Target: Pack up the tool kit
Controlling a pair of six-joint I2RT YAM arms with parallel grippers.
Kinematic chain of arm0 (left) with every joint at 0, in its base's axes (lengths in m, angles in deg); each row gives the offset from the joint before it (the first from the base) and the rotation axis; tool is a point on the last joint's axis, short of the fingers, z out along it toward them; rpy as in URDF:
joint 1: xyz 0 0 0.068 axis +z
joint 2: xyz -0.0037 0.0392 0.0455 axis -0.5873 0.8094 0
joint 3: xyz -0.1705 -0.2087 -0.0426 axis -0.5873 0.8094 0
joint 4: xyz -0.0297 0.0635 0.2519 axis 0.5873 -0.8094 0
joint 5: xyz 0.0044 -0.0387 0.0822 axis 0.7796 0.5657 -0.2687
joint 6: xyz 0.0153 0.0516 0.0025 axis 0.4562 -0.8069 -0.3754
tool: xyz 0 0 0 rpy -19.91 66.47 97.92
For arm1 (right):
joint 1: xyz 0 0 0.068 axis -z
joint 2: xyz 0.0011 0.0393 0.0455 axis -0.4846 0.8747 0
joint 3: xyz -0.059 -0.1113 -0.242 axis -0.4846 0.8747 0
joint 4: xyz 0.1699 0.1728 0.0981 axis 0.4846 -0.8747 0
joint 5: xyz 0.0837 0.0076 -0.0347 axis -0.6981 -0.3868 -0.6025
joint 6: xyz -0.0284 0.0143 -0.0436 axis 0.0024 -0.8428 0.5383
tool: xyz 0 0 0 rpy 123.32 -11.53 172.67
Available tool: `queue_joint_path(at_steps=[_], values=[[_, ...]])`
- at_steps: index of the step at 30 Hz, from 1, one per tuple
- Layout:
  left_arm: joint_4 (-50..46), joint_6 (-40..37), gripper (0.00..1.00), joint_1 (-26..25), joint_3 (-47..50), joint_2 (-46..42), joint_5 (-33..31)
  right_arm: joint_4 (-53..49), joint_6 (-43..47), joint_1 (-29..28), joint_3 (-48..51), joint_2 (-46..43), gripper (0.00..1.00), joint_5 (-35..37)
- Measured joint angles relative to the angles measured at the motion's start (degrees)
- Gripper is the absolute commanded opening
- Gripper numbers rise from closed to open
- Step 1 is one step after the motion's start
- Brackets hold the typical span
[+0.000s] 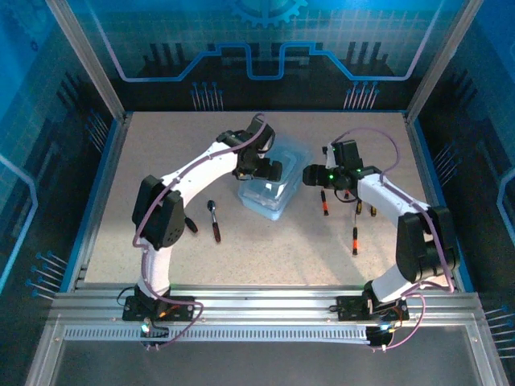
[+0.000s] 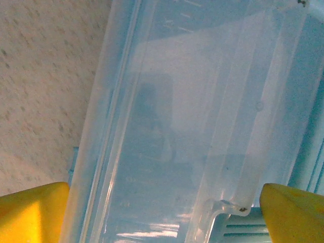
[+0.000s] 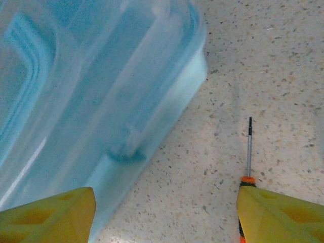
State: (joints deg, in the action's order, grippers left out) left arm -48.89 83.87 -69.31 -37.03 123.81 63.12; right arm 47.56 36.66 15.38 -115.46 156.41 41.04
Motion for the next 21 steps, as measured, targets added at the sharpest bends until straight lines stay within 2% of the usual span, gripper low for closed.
queue_joint_path(at_steps=[11, 17, 21], values=[[-3.1, 1.5, 0.99, -1.6, 3.5, -6.7, 0.5, 0.0, 0.0, 0.0, -5.6, 6.2, 0.7, -6.2], [-5.8, 0.0, 0.97, -1.4, -1.9, -4.9, -3.2, 0.2, 0.0, 0.1, -5.3, 5.6, 0.71, -6.2], [-7.6, -1.4, 0.9, -1.4, -8.9, 0.4, -4.7, 1.4, -0.9, 0.4, -1.6, 1.8, 0.75, -6.2]])
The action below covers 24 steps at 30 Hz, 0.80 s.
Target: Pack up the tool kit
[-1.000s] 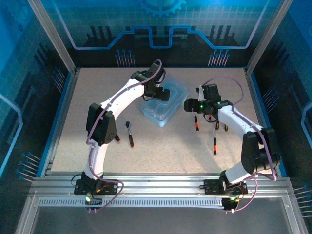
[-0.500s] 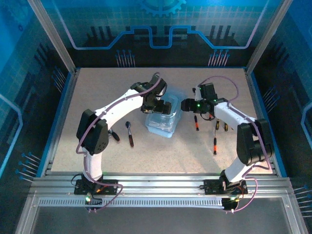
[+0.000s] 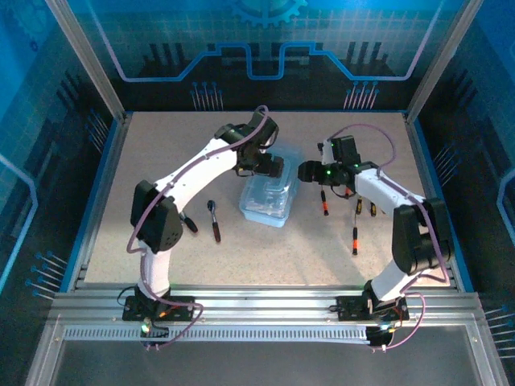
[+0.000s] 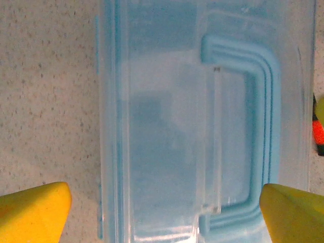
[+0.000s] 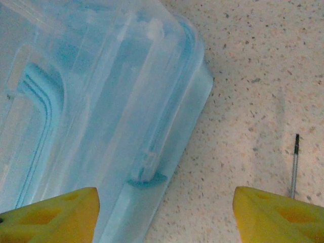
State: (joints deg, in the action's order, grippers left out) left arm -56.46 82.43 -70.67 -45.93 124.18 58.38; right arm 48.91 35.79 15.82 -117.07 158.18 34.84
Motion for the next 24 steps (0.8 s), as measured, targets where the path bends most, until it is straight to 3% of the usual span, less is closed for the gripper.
queue_joint_path(at_steps=[12, 17, 24], values=[[-6.4, -4.2, 0.86, 1.5, -11.6, 11.6, 0.7, 8.1, -4.3, 2.4, 16.0, -7.3, 0.81, -8.9], [-6.2, -4.4, 0.76, 2.0, -11.3, 11.6, 2.1, 13.7, -7.5, 2.9, 18.9, -7.3, 0.81, -14.7], [0.7, -4.8, 0.73, 4.8, -2.2, 6.4, 6.9, 33.2, -20.0, 3.3, 22.3, -3.0, 0.81, -24.8]])
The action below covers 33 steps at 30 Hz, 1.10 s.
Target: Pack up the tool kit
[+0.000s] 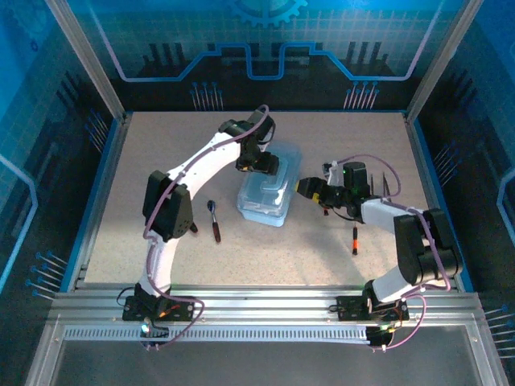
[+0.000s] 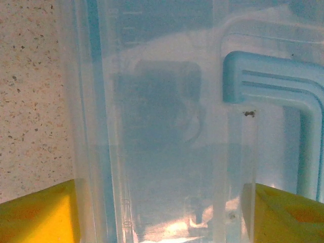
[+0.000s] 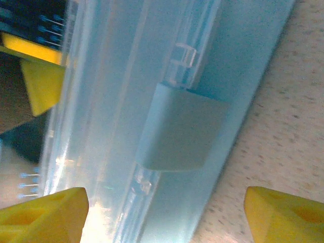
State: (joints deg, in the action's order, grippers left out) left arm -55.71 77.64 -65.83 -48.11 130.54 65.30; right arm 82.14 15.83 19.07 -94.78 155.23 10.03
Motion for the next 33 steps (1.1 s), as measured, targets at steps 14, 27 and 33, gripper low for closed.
queue_joint_path(at_steps=[14, 27, 33], values=[[5.4, 0.2, 0.72, 3.1, 7.3, -4.2, 4.2, 26.7, -18.8, -0.3, 1.2, 11.6, 0.8, -5.8], [8.5, 0.5, 0.72, 3.6, 10.4, -5.8, 5.7, 47.2, -32.7, -2.2, 1.9, 22.6, 0.8, -6.7], [9.4, 0.6, 0.72, 3.7, 11.3, -6.2, 5.7, 55.5, -37.4, -2.1, 2.7, 25.8, 0.79, -7.0]])
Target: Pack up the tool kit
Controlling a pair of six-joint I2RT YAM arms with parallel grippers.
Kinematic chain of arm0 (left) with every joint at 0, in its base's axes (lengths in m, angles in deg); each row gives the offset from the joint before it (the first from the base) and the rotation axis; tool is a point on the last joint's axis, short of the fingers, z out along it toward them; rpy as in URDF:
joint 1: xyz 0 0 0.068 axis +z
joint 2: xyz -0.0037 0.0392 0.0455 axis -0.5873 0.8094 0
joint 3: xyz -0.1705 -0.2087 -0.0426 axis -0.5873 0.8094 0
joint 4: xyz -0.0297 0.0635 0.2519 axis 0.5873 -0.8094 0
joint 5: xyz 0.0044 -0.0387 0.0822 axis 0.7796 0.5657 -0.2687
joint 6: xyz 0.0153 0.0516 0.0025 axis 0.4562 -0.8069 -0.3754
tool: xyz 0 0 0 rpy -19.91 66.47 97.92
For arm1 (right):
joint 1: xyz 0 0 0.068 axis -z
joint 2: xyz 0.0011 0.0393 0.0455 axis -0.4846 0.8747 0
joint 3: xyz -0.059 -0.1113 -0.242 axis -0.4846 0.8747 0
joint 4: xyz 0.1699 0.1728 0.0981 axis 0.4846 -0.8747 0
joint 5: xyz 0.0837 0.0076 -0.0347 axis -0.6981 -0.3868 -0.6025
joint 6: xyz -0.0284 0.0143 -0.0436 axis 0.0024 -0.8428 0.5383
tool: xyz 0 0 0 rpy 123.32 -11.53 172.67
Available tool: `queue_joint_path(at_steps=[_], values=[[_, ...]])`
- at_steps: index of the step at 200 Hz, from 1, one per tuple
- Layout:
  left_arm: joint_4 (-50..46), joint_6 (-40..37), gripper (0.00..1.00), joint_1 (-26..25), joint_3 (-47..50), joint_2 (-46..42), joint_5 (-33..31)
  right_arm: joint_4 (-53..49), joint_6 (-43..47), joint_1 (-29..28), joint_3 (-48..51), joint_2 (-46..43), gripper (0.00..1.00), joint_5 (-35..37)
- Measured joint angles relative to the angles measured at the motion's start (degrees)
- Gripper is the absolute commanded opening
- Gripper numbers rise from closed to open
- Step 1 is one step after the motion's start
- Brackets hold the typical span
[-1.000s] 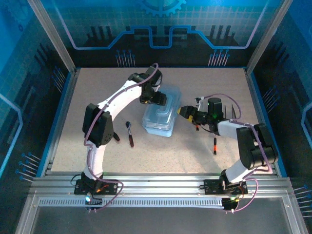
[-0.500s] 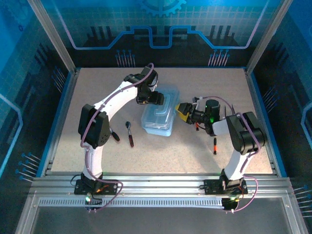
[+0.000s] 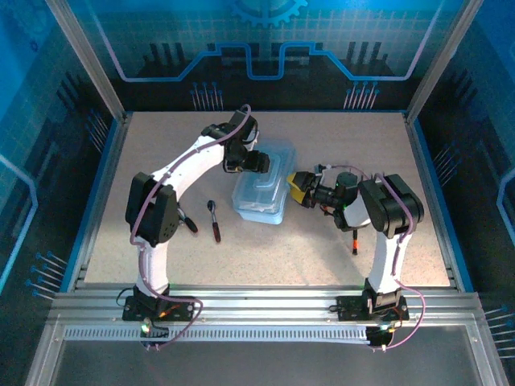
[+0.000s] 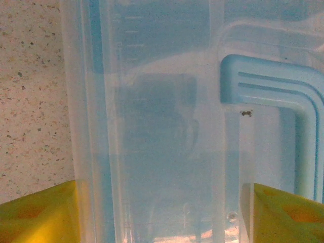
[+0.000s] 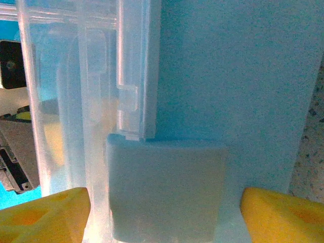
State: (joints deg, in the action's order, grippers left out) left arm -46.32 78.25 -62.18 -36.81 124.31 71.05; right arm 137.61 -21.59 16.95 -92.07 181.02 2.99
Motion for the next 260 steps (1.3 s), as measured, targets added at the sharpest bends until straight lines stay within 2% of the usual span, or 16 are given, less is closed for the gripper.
queue_joint_path(at_steps=[67, 117, 163, 198, 217, 260], values=[[0.0, 0.0, 0.71, 0.1, 0.1, -0.1, -0.5, 1.3, -1.7, 0.0, 0.2, 0.0, 0.76, 0.0], [0.1, 0.0, 0.71, -1.3, 0.1, 0.0, -4.2, 0.8, -2.5, 0.1, 0.2, -1.4, 0.75, -1.1], [0.0, 0.0, 0.69, -1.4, 0.0, 0.2, -4.6, -1.3, -2.7, 0.3, 0.3, -2.5, 0.76, -1.1], [1.1, 0.5, 0.69, -1.7, 0.9, -0.1, -5.6, -2.0, -4.1, 1.6, 0.3, -2.9, 0.76, -3.0], [2.3, 1.1, 0.69, -2.3, 1.2, -0.1, -7.3, -0.9, -5.2, 3.0, -0.1, -6.0, 0.76, -5.8], [4.9, 2.0, 0.69, -2.4, 1.2, 0.4, -6.6, -2.8, -6.2, 4.9, -0.2, -7.8, 0.73, -5.9]])
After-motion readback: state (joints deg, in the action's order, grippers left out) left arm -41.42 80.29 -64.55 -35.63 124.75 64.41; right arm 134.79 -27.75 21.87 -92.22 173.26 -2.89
